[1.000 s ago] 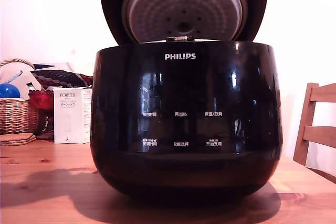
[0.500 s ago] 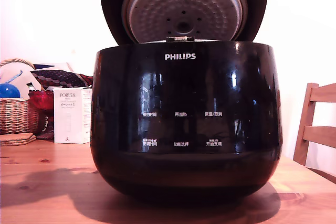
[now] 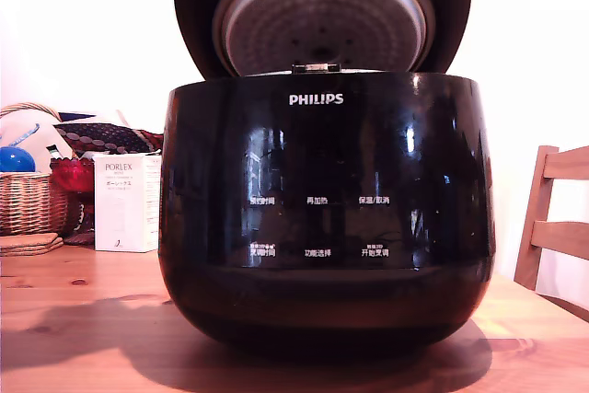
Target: Close the rice cooker by pressing the lid down with medium force
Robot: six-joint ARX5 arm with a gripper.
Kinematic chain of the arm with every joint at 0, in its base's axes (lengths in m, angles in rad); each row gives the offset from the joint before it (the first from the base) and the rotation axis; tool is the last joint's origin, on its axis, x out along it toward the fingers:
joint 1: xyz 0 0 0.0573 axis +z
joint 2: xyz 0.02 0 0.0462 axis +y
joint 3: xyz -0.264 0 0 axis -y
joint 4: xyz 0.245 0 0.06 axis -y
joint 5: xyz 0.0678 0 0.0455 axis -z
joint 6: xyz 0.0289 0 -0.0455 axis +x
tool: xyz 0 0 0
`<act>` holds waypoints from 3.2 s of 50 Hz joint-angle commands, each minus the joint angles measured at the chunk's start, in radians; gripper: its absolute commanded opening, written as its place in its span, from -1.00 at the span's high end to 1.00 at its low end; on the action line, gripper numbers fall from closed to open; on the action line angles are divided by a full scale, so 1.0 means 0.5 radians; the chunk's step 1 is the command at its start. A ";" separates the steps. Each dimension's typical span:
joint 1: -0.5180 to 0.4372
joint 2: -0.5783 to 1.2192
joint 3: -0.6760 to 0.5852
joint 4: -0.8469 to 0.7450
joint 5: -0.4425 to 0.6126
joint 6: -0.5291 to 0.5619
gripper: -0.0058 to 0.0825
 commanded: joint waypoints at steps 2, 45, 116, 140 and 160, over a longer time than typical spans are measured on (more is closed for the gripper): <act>-0.008 -0.068 -0.072 0.015 0.002 -0.007 0.92; -0.137 -0.175 -0.287 -0.264 0.049 -0.102 0.92; -0.285 -0.562 -0.809 -0.210 -0.098 -0.014 0.92; -0.284 -0.501 -0.875 -0.182 -0.100 0.004 0.92; -0.285 -0.394 -0.875 -0.192 -0.078 0.018 0.92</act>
